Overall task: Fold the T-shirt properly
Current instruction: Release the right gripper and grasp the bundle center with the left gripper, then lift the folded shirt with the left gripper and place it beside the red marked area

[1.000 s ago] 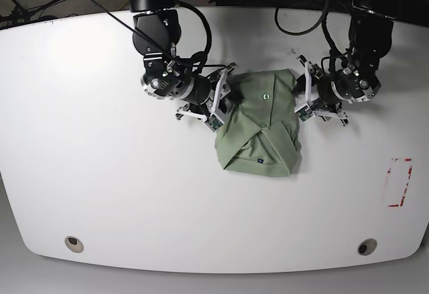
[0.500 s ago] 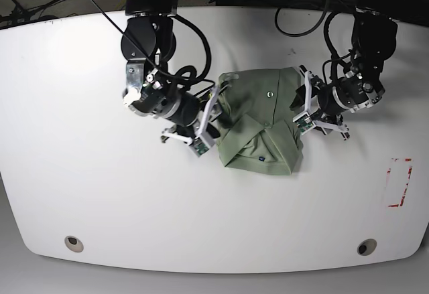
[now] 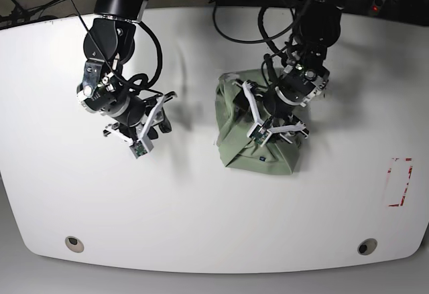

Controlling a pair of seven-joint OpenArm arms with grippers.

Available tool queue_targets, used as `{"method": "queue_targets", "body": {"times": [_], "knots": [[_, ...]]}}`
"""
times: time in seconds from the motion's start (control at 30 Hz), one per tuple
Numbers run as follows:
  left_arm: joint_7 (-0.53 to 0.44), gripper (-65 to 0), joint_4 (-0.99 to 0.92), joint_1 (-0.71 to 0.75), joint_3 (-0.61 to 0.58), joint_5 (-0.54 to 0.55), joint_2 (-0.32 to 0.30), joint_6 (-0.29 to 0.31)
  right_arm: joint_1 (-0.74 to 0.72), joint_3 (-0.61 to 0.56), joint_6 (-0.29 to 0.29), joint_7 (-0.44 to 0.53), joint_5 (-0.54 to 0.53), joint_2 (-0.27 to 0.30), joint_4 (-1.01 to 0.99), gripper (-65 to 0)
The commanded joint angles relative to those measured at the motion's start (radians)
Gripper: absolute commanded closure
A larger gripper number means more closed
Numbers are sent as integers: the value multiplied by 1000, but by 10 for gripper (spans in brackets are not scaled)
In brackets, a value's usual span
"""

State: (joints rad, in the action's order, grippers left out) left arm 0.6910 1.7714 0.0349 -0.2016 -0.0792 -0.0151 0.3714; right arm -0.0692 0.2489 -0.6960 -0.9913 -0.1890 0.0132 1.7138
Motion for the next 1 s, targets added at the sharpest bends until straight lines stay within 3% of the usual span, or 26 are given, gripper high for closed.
{"method": "queue_targets", "body": {"times": [0.0, 0.2, 0.33, 0.57, 0.8, 0.87, 0.97], "knots": [[-64, -444, 17, 1, -5, -49, 39, -88, -17, 28, -2, 19, -20, 6, -4, -193], [-212, -451, -32, 52, -6, -78, 99, -317, -24, 108, -2, 19, -20, 6, -25, -193], [-331, -451, -133, 70, -8, -78, 102, -386, -25, 132, -2, 19, -20, 6, -39, -193], [-434, -453, -419, 41, -2, -67, 96, -386, -24, 137, -2, 19, -20, 8, -41, -193], [-445, -453, -563, -20, 64, -66, -16, -383, -22, 137, -2, 16, -20, 8, -34, -193], [-443, -453, -568, -37, 115, -66, -59, -340, -24, 137, -2, 16, -20, 8, -34, -193], [-431, -453, -569, -42, 202, -66, -147, -217, -24, 137, -2, 16, -20, 8, -33, -193]]}}
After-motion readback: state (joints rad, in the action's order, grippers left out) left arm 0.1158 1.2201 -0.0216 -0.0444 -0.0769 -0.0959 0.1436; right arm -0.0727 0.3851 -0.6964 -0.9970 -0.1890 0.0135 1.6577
